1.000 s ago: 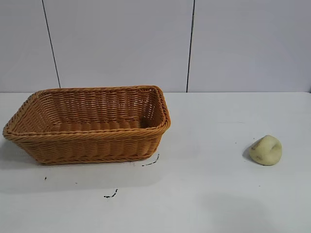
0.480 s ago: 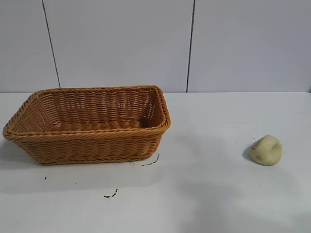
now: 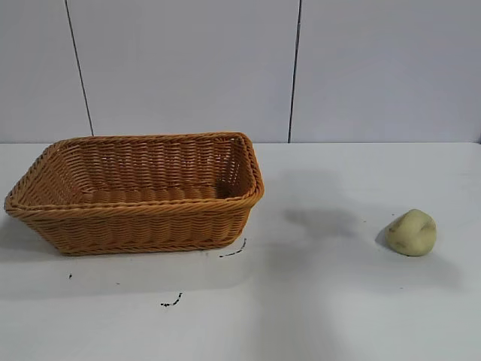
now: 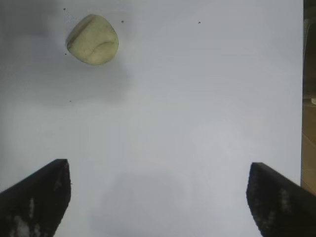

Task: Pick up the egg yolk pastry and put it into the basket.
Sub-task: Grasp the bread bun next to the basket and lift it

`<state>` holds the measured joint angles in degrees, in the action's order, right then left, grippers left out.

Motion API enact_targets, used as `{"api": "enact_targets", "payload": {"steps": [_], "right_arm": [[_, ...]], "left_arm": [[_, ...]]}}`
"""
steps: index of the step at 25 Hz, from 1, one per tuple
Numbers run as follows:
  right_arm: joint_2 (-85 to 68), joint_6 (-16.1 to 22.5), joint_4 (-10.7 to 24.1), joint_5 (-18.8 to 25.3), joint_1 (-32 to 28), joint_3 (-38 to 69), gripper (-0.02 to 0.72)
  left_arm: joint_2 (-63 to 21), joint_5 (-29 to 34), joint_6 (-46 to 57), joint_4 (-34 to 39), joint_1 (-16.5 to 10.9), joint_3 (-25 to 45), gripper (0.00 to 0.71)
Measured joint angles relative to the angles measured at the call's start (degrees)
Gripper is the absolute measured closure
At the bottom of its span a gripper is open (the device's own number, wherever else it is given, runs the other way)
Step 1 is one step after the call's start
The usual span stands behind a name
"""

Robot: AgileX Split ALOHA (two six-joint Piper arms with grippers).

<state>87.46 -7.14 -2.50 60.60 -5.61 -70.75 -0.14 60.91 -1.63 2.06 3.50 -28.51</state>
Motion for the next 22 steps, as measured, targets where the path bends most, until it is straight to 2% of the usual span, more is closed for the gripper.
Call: {"api": "enact_targets", "payload": {"steps": [4,7,15,22], "right_arm": [[2.6,-2.89,-3.55,-1.04,0.06,-1.33,0.008],[3.69,-3.91,-3.53,-1.48,2.05,-1.33,0.008],[5.01,-3.42,-0.82,-5.49,11.47,-1.33,0.008],[11.46,0.41,2.5,-9.06,12.2,-1.33,0.008]], "left_arm": [[0.0,0.0,0.0,0.0,0.0,0.0,0.017],[0.0,0.0,0.0,0.0,0.0,0.0,0.017],[0.0,0.0,0.0,0.0,0.0,0.0,0.017],[0.0,0.0,0.0,0.0,0.0,0.0,0.017]]}}
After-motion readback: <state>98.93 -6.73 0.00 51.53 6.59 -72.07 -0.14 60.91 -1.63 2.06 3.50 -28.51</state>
